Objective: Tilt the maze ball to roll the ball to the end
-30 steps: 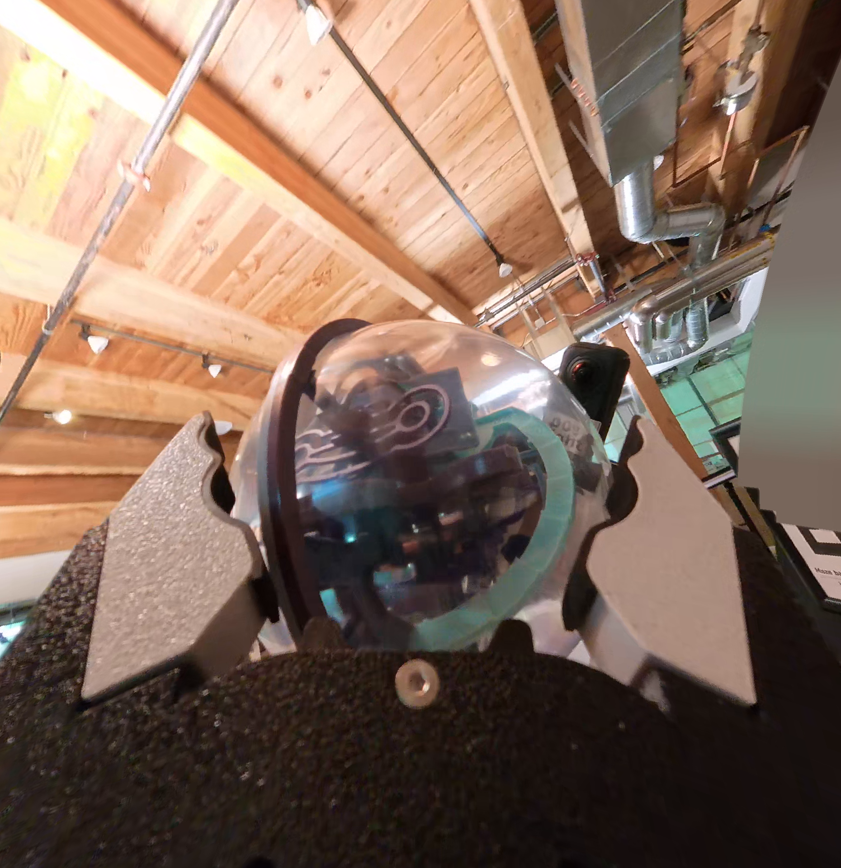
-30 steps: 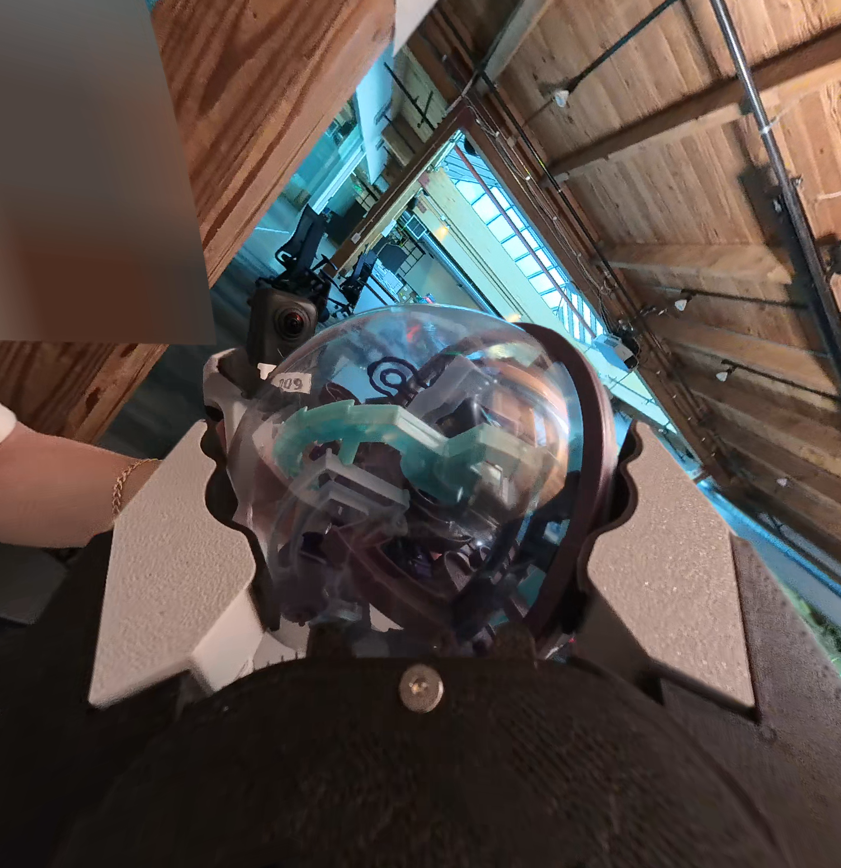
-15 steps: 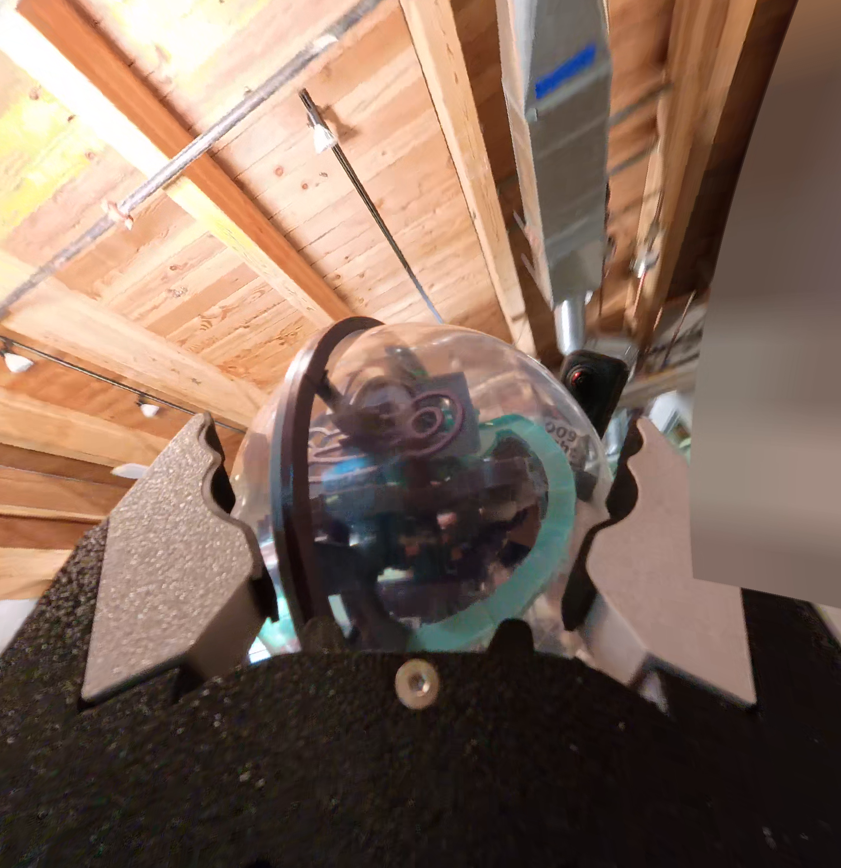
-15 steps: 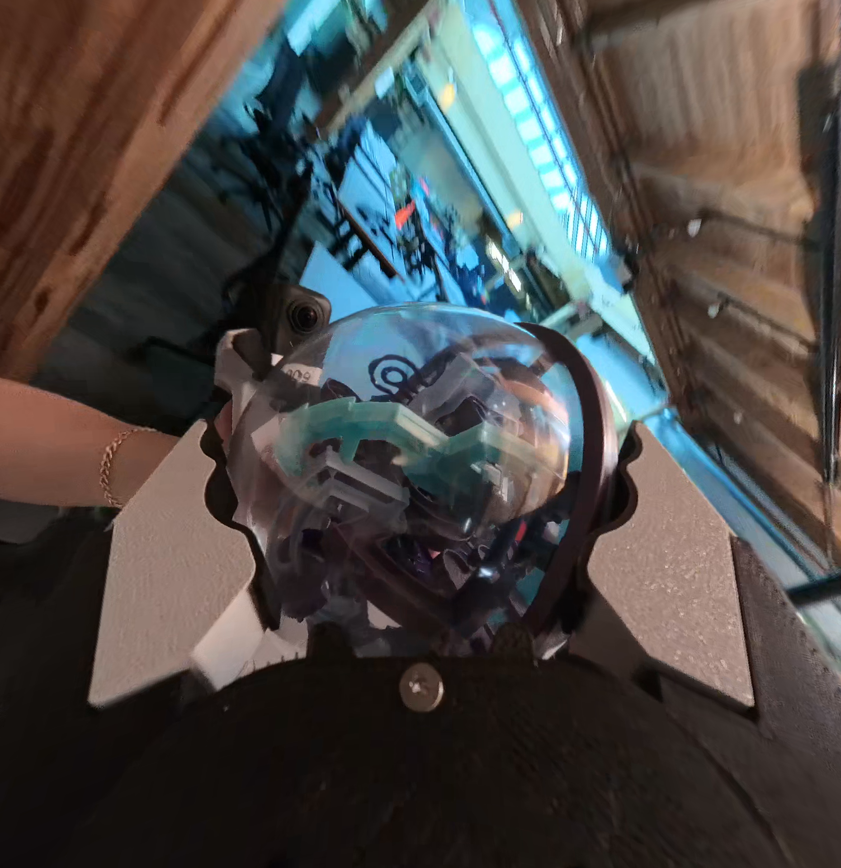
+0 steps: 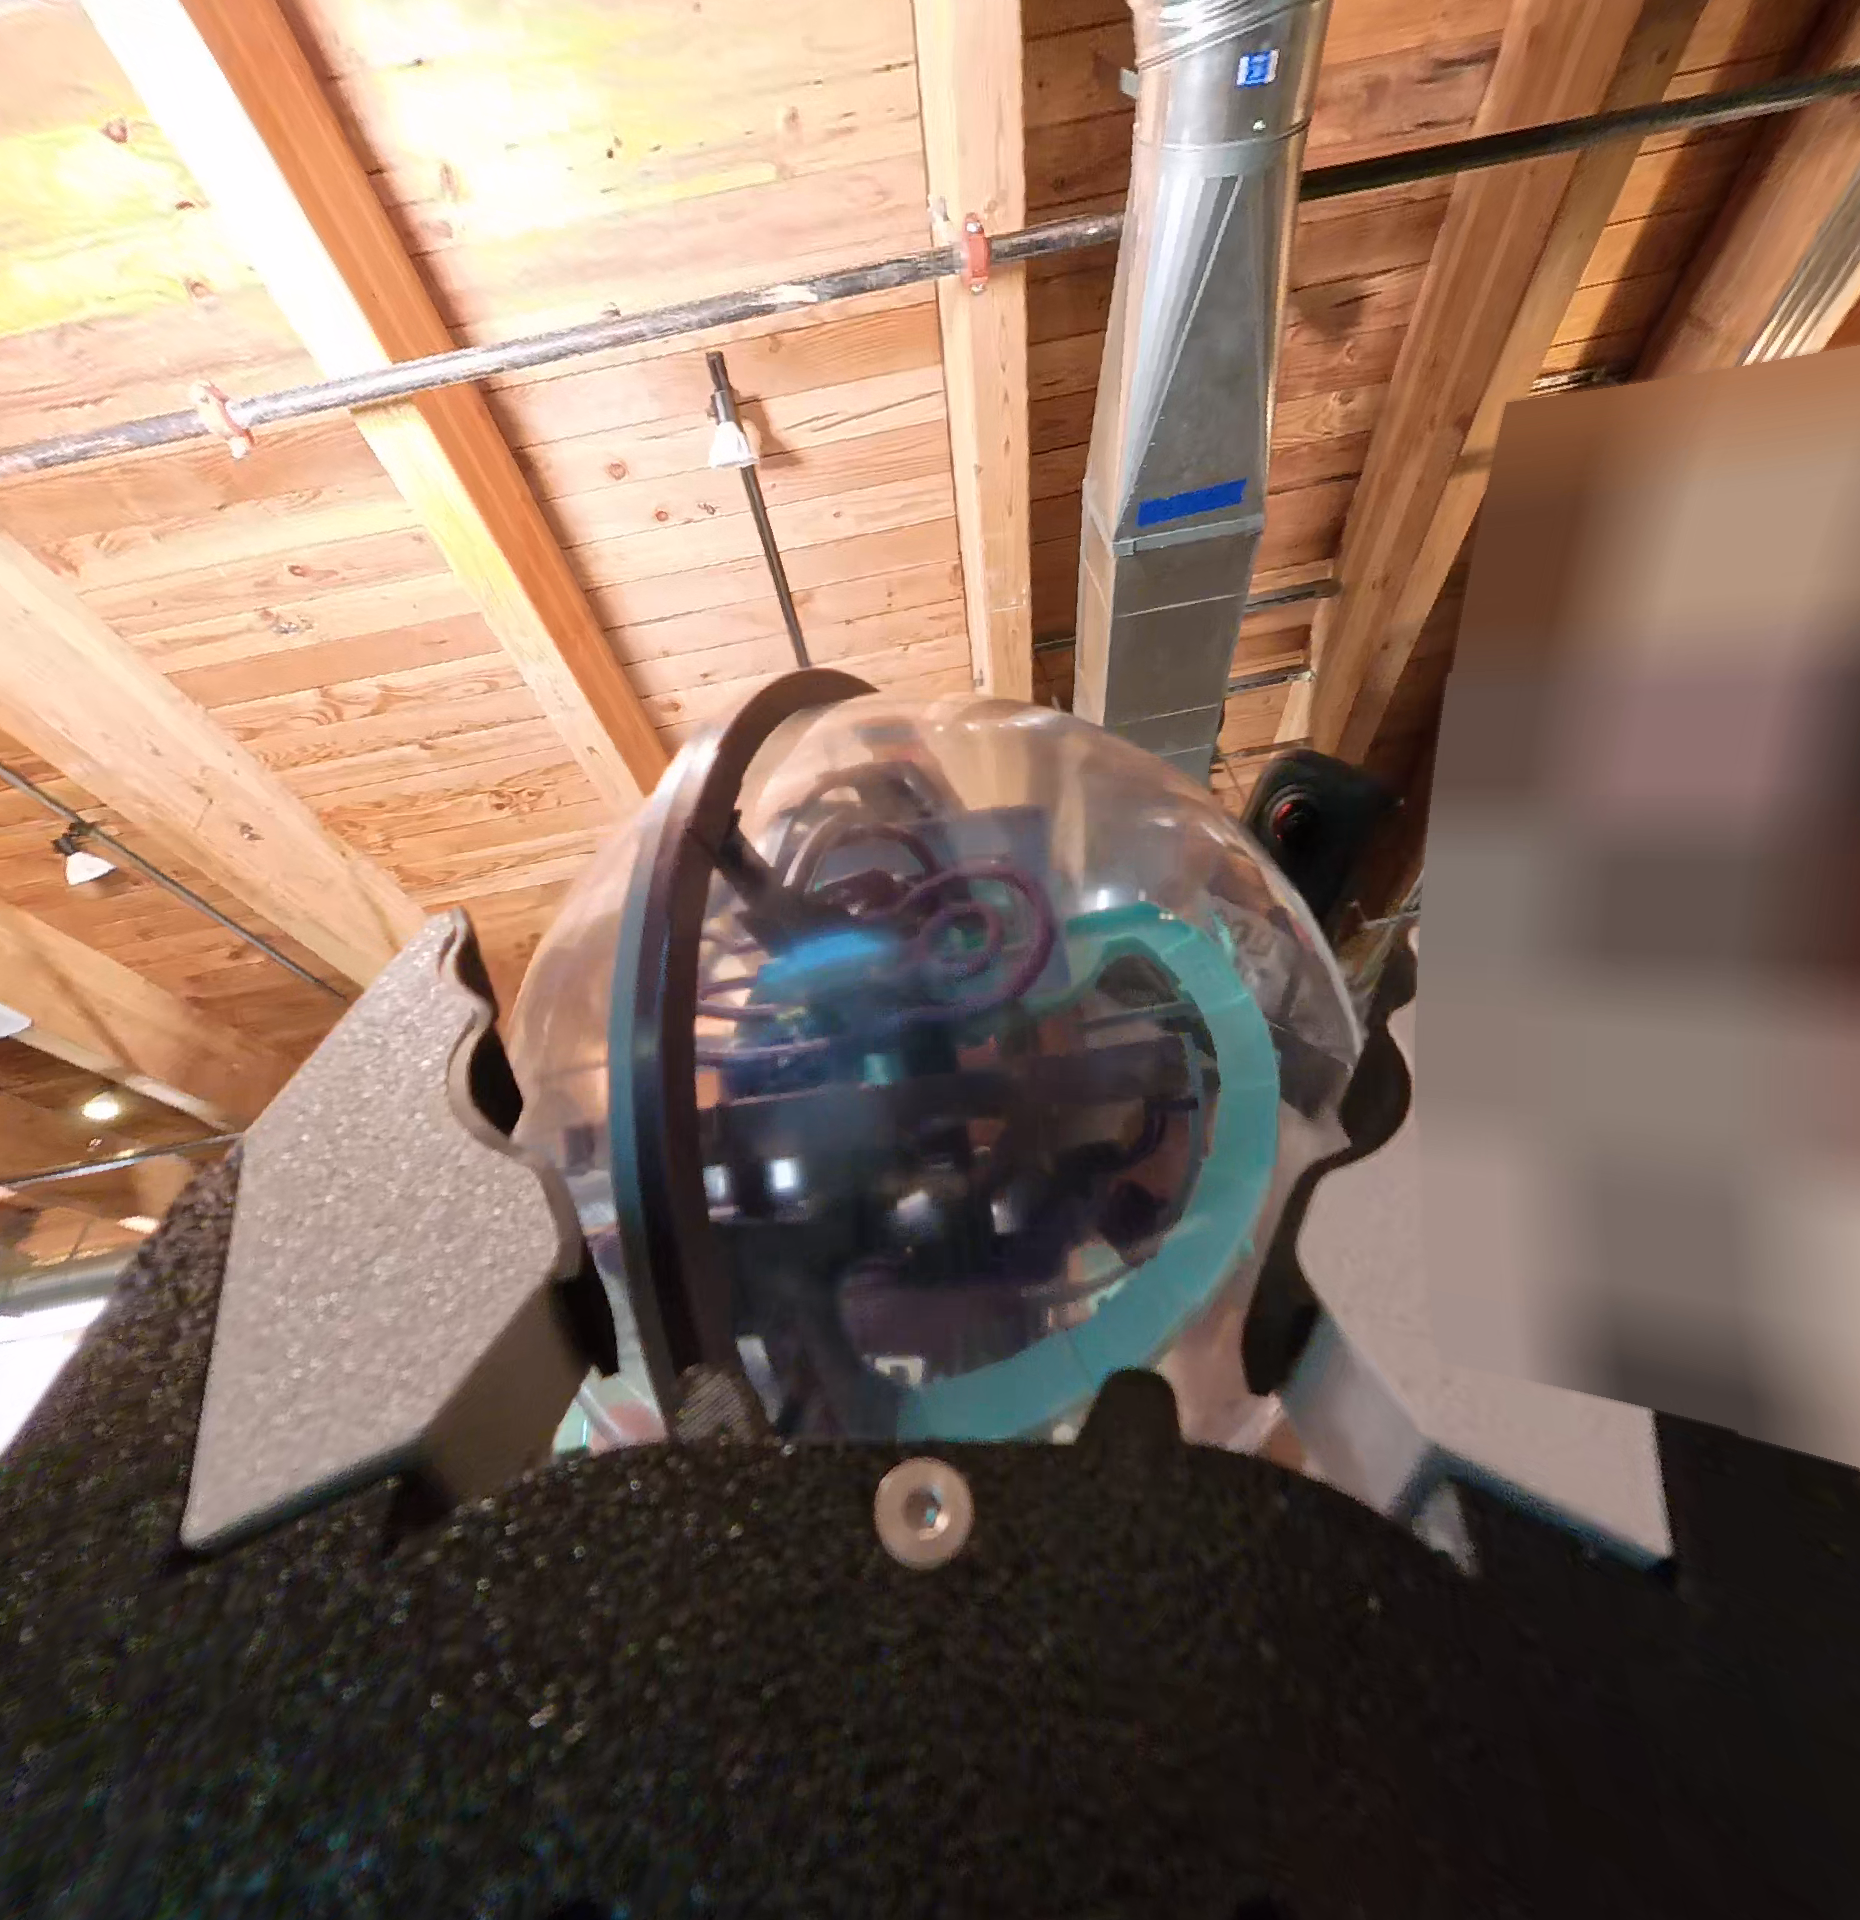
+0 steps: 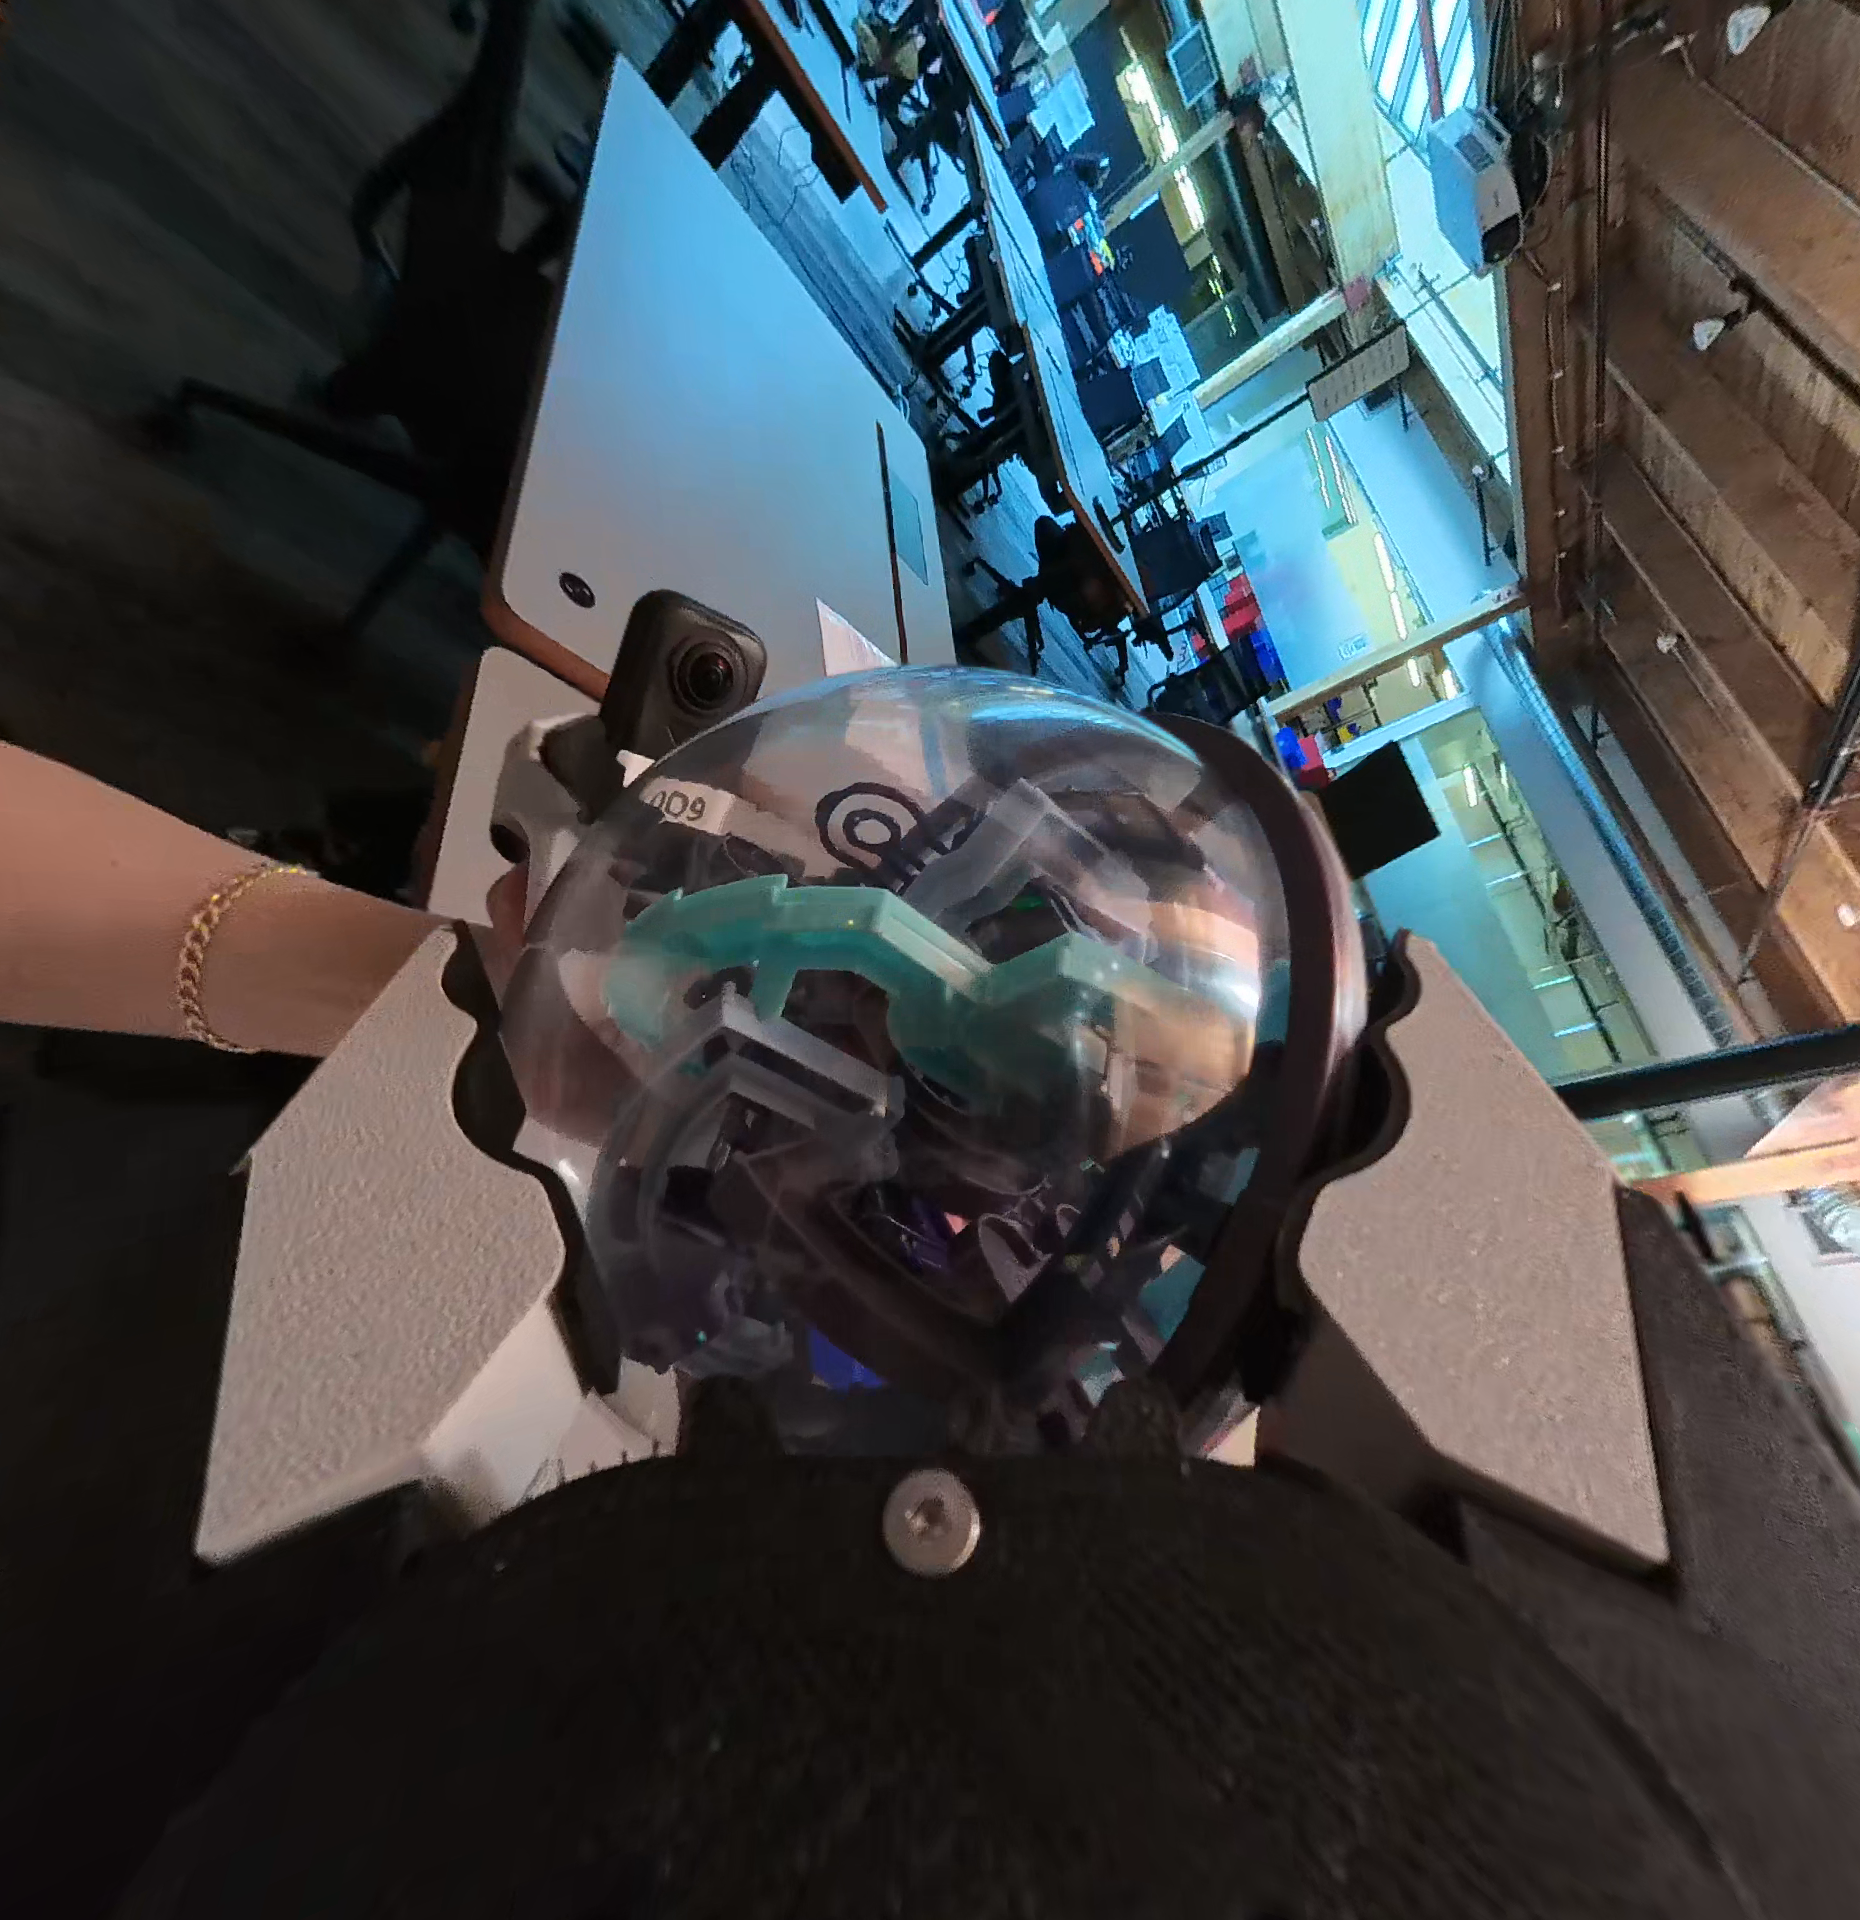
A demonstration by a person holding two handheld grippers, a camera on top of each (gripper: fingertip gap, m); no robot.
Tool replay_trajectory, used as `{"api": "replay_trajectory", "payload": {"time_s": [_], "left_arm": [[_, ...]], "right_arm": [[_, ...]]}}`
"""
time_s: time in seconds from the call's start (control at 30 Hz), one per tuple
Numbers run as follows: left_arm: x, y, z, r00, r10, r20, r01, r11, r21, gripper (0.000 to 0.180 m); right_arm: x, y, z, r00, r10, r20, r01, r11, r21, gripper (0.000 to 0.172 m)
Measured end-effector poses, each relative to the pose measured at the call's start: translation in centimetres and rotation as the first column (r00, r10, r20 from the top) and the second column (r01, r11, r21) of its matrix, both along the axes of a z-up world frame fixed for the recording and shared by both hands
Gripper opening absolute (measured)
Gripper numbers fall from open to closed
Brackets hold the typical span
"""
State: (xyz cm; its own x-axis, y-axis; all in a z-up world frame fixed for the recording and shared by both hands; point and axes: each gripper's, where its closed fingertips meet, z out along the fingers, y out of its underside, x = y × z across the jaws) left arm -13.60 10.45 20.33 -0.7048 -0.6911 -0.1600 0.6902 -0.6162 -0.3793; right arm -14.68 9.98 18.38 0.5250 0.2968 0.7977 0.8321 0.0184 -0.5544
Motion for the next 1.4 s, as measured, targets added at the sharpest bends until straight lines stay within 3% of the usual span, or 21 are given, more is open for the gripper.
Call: {"api": "replay_trajectory", "payload": {"time_s": [0.03, 0.3, 0.53, 0.63, 0.83, 1.4], "left_arm": [[-0.3, -0.1, 0.0, 1.000, 0.002, 0.016, -0.002, 1.000, 0.007, 0.154], [-1.7, -2.2, 0.9, 0.965, 0.239, 0.111, -0.254, 0.955, 0.151, 0.157], [-2.1, -3.9, 2.4, 0.928, 0.355, 0.112, -0.371, 0.903, 0.217, 0.157], [-1.0, -3.4, 2.8, 0.931, 0.363, 0.030, -0.361, 0.909, 0.208, 0.157], [-2.0, -3.9, 1.8, 0.911, 0.381, 0.159, -0.409, 0.887, 0.217, 0.157], [-3.1, -5.5, 1.9, 0.893, 0.398, 0.209, -0.445, 0.849, 0.284, 0.157]], "right_arm": [[-0.3, -0.1, -0.1, 1.000, 0.011, 0.029, -0.011, 1.000, 0.003, 0.158], [-1.9, -2.0, 0.6, 0.949, 0.250, 0.190, -0.269, 0.959, 0.085, 0.158], [-2.1, -3.6, 2.1, 0.920, 0.354, 0.166, -0.380, 0.911, 0.160, 0.158], [-1.1, -3.2, 2.6, 0.932, 0.353, 0.078, -0.362, 0.918, 0.161, 0.158], [-2.0, -3.9, 1.3, 0.875, 0.413, 0.254, -0.460, 0.872, 0.166, 0.158], [-3.3, -5.7, 1.2, 0.804, 0.460, 0.377, -0.548, 0.820, 0.168, 0.157]]}}
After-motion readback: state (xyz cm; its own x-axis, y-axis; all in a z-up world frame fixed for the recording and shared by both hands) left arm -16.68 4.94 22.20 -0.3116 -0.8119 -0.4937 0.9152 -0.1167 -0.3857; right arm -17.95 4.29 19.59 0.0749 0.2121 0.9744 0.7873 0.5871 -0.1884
